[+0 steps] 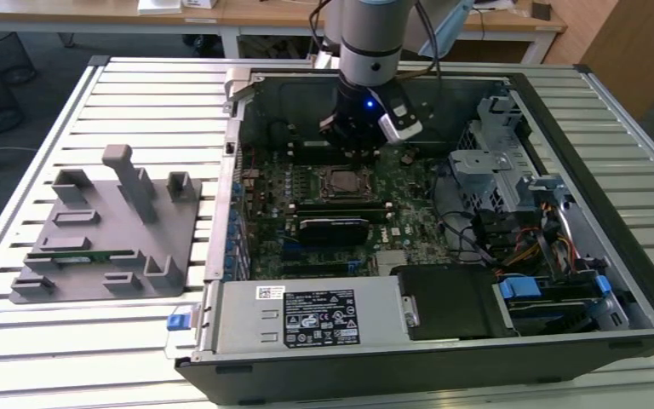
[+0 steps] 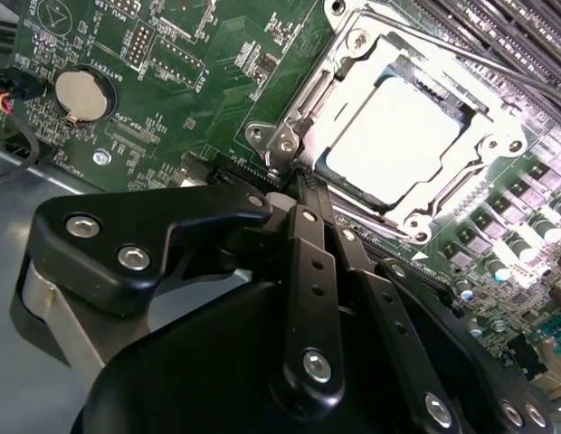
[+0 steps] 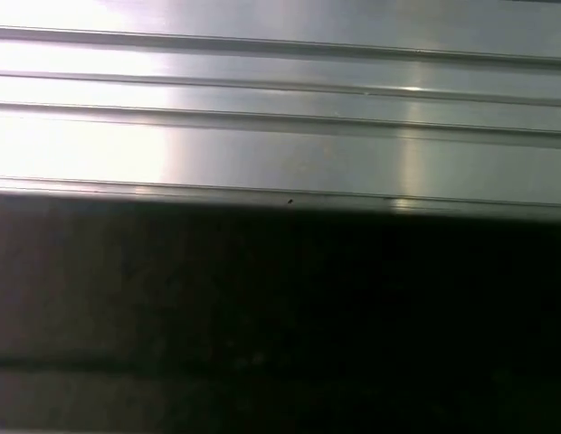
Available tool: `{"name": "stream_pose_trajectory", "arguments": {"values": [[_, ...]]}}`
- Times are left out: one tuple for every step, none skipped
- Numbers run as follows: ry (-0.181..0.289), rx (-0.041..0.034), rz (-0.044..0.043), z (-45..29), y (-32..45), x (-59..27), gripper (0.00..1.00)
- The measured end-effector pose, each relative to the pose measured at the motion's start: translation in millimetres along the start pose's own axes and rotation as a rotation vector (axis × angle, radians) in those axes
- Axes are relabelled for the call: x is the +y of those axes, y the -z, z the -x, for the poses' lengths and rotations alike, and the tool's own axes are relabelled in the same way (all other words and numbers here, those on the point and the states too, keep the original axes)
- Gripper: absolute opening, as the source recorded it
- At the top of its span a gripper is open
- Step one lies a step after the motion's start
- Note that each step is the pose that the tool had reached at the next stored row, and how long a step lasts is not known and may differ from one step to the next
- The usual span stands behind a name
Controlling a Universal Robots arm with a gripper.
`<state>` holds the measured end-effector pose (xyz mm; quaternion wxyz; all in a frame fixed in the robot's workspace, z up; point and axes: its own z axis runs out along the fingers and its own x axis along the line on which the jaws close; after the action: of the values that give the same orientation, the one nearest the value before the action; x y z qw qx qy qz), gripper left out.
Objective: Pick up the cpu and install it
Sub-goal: 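Install the first cpu locking lever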
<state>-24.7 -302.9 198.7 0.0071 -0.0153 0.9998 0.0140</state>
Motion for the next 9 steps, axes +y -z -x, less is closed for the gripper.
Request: {"name": "stream_pose_trajectory", "arguments": {"values": [[0.000,0.0011,-0.0017,0.2,-0.6,-0.2,0.11],[0.000,0.0020,-0.0032,0.5,-1.1,-0.4,0.11],[0.000,0.0026,-0.0042,0.6,-1.8,-0.4,0.11],[0.000,0.0030,-0.0047,0.8,-2.3,-0.4,0.11],[0.000,0.0032,-0.0044,0.9,-2.6,-0.4,0.11],[0.000,0.0035,-0.0041,1.1,-2.8,-0.3,0.11],[0.000,0.0038,-0.0044,1.0,-2.6,-0.5,0.11],[0.000,0.0040,-0.0045,1.0,-2.6,-0.5,0.11],[0.000,0.0041,-0.0047,1.1,-1.9,-0.5,0.11]]}}
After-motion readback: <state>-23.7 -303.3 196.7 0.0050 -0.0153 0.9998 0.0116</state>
